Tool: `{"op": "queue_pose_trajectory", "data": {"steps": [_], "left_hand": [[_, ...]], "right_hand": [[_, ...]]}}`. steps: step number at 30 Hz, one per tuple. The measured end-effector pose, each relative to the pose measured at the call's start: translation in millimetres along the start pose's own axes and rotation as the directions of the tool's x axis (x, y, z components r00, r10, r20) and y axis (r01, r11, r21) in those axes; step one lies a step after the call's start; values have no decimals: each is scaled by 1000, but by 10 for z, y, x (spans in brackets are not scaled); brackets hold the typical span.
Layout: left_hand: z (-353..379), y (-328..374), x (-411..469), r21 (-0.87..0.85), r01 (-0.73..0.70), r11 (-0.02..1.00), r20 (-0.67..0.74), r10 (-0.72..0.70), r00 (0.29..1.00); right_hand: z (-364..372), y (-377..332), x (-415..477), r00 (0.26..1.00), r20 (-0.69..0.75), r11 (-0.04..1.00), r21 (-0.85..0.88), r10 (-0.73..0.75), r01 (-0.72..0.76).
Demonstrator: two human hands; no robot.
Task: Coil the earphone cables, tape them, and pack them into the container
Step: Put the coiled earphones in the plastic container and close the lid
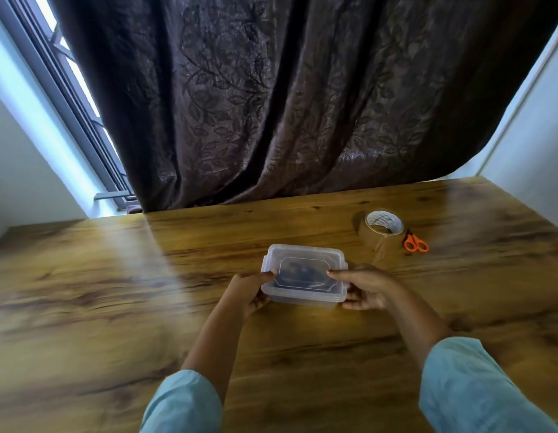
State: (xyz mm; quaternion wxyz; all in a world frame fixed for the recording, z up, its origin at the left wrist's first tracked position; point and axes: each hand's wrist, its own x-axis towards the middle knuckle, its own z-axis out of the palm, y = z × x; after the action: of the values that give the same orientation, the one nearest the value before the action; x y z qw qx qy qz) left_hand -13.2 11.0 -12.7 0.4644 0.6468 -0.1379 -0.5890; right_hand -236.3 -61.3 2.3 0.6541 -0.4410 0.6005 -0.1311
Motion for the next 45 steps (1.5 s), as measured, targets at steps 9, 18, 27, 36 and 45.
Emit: {"op": "queue_pose_trajectory", "data": {"steps": [9, 18, 27, 36, 45], "left_hand": [[6, 16, 23, 254, -83, 964, -76, 105, 992], [172, -167, -121, 608, -282, 743, -243, 512, 824], [256, -218, -142, 748, -272, 605, -233, 624, 746], [243, -239, -135, 725, -307, 617, -206, 619, 758], [334, 153, -41, 582, -381, 719, -174, 568, 805]], "right_hand": [[57, -17, 0, 973, -160, 984, -83, -168, 156], [202, 8, -27, 869, -291, 830, -517, -400, 209], [284, -8, 10, 822, -345, 751, -645, -453, 143], [296, 14, 20, 824, -333, 761, -627, -458, 170], [174, -358, 83, 773, -348, 790, -533, -531, 303]]}}
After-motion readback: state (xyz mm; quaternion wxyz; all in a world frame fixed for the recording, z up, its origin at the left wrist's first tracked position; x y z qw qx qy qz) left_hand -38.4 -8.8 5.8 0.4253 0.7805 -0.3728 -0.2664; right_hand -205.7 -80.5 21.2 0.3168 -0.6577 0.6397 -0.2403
